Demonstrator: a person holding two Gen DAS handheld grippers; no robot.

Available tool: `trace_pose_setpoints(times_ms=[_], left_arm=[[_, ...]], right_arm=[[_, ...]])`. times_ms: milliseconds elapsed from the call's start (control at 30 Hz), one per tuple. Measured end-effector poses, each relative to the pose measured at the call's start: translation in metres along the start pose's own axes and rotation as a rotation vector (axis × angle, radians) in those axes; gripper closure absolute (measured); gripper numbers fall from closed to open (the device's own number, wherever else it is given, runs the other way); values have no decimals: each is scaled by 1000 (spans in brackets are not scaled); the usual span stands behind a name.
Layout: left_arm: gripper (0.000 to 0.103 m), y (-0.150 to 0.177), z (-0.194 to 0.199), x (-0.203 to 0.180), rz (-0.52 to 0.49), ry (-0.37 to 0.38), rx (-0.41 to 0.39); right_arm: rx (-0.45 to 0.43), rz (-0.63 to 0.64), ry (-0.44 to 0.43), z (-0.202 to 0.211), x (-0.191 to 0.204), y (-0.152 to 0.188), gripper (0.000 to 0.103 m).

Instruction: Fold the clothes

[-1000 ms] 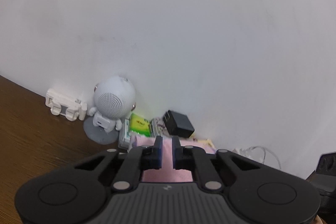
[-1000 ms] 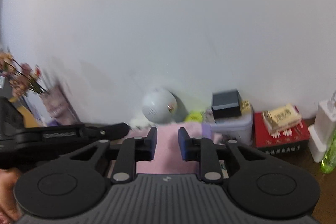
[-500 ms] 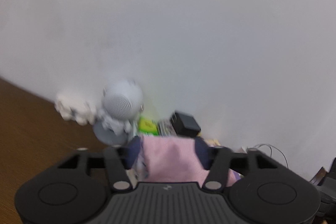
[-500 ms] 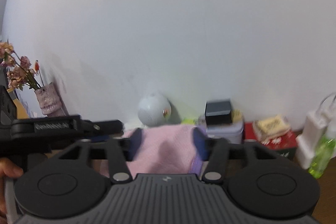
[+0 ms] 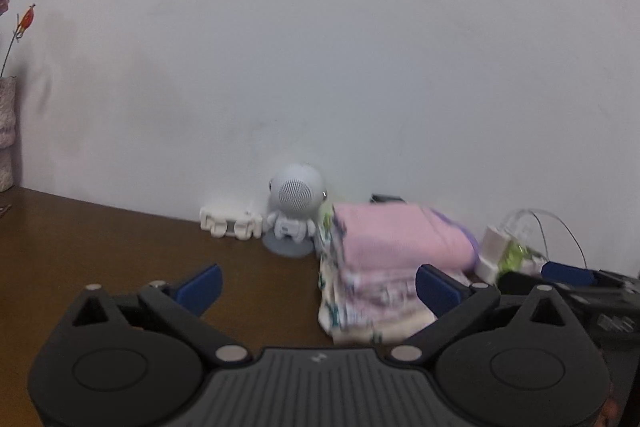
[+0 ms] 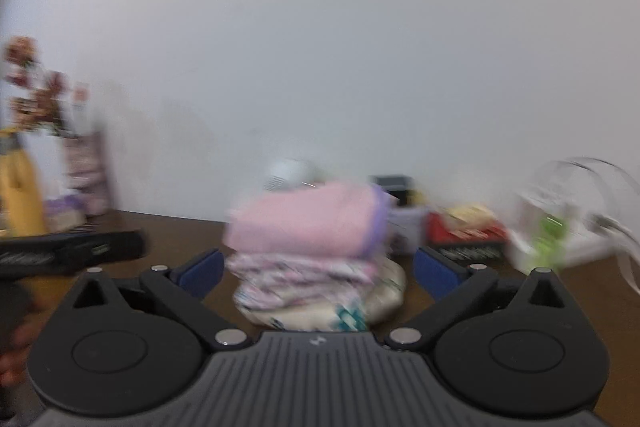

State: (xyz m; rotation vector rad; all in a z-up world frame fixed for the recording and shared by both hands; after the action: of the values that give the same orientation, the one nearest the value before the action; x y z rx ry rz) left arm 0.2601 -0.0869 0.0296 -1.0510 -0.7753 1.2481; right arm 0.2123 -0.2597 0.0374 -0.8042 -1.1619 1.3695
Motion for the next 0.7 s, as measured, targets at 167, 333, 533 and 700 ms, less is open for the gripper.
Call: trace_pose_setpoints(times_ms=[167, 333, 533, 700], left_arm=[[0, 25, 28, 15, -53, -102, -4], [0, 46, 56, 30, -61, -142, 33], [0, 67, 96, 35, -74, -142, 45], [0, 75, 132, 41, -40, -127, 45]], right_arm=[[46, -50, -28, 19, 18, 24, 0], [108, -116, -77, 42, 33, 48, 0], [165, -63, -40, 75, 52, 76, 0], [171, -75, -33, 107, 66, 90, 0]])
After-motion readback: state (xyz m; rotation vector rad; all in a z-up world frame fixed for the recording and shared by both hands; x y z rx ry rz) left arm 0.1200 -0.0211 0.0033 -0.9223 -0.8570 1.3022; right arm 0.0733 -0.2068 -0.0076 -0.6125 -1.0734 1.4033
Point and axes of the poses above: each gripper's, at about its wrist camera, not at the fingertips, and z roughly against the way its jaws point, x to its left, y to its underside, the point moved 10 cm from there along -z, roughly the way its jaws point, and after that the axes turned 13 degrees about -y, right-handed, at the moved point
